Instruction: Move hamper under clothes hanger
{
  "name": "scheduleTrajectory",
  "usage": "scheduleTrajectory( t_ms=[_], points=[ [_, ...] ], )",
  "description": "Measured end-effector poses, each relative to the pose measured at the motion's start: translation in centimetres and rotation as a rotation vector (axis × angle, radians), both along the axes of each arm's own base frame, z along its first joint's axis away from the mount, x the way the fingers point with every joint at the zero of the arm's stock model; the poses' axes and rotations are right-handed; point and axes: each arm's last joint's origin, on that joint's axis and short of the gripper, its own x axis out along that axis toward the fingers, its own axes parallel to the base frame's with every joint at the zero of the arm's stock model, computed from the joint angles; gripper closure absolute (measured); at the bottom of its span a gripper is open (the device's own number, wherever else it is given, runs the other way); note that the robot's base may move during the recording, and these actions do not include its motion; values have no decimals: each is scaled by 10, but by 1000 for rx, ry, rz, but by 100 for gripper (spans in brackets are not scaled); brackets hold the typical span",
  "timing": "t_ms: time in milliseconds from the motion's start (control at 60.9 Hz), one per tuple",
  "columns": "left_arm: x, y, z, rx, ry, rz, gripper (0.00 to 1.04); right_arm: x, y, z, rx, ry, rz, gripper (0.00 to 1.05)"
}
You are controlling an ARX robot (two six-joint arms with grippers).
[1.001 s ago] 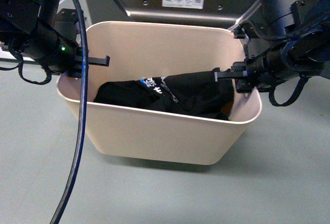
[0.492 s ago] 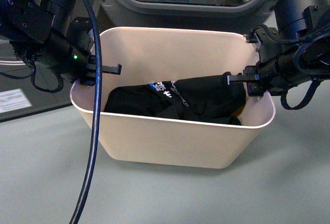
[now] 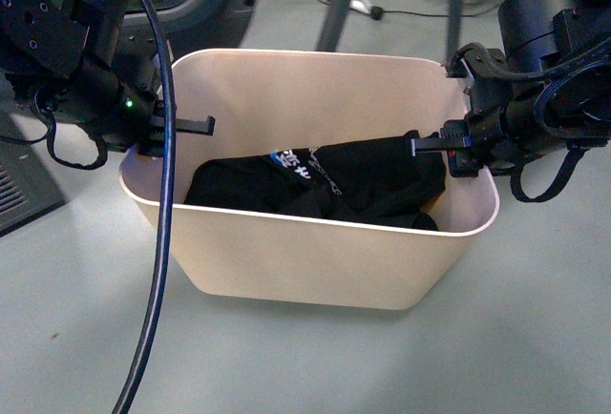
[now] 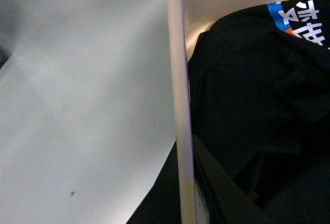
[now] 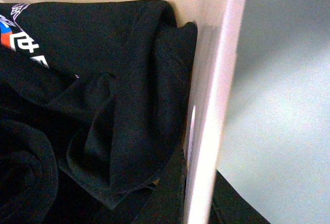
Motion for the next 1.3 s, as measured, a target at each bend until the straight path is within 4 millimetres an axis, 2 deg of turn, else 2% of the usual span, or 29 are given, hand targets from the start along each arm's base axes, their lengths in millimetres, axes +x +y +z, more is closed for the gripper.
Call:
scheduleTrajectory(
  t_ms=[968, 1165, 1296],
  points=[
    [0, -1, 1, -3, -3, -2, 100, -1, -1, 0, -1, 3, -3, 99],
    [-2, -15, 1, -8, -1, -38, 100, 0, -14, -1, -17, 5, -40, 99],
    [-1, -12, 1, -6, -2, -30, 100, 0, -13, -1, -11, 6, -29, 99]
  ],
)
